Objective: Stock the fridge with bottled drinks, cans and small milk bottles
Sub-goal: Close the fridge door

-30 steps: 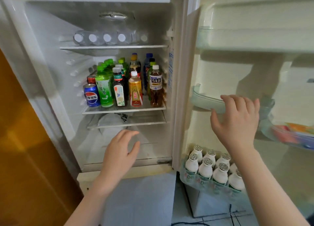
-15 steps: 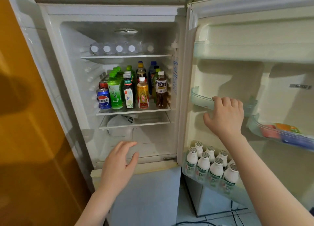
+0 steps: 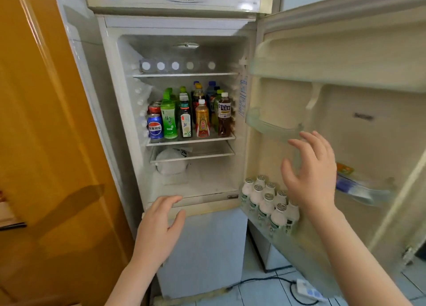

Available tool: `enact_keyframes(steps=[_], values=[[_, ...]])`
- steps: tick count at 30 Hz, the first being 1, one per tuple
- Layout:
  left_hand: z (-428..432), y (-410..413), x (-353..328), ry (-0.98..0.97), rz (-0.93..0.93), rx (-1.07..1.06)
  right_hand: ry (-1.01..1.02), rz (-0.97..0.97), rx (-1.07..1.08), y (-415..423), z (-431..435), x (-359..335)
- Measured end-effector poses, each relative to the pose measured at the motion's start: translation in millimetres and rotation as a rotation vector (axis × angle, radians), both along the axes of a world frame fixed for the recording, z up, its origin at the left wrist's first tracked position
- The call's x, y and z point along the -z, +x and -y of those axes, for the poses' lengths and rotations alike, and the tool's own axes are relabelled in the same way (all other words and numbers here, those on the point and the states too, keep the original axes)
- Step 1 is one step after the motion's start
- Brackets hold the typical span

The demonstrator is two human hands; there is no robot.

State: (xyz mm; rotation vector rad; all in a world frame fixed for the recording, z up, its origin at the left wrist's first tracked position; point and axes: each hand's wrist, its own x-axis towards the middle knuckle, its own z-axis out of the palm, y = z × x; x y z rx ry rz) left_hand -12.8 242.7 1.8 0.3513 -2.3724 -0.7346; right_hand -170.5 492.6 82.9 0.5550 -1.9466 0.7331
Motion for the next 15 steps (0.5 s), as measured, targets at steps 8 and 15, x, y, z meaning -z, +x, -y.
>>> enact_keyframes(steps=[8,15], values=[[-16.8,34.9,8.1,0.015,0.025,0.107,-0.072,0.019,0.422,66.9,-39.3,25.0],[-14.1,42.7,-1.8,0.003,0.003,0.141,0.050,0.063,0.327,98.3,6.7,40.7]])
